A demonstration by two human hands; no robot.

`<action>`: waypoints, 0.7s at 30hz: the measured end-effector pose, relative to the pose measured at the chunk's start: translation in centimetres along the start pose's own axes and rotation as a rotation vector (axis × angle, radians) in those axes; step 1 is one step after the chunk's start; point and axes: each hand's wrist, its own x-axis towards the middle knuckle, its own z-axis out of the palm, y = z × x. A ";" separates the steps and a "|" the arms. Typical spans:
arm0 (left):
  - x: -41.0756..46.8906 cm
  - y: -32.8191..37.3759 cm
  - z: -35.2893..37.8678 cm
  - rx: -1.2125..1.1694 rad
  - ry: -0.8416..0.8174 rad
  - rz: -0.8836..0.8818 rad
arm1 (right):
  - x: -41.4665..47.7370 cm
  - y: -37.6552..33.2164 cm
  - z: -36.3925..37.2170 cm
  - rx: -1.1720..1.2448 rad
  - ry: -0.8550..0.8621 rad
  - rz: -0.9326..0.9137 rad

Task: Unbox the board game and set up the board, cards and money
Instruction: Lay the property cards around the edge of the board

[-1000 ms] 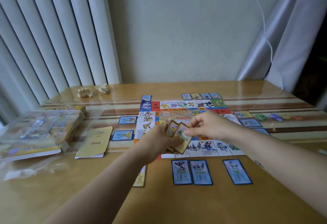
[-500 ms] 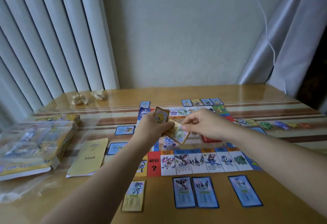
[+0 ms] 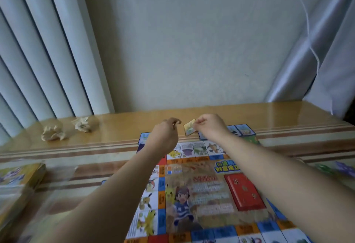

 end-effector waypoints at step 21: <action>4.4 0.5 3.9 0.508 -0.480 0.213 | -0.3 5.4 -2.4 -0.799 -0.433 -0.121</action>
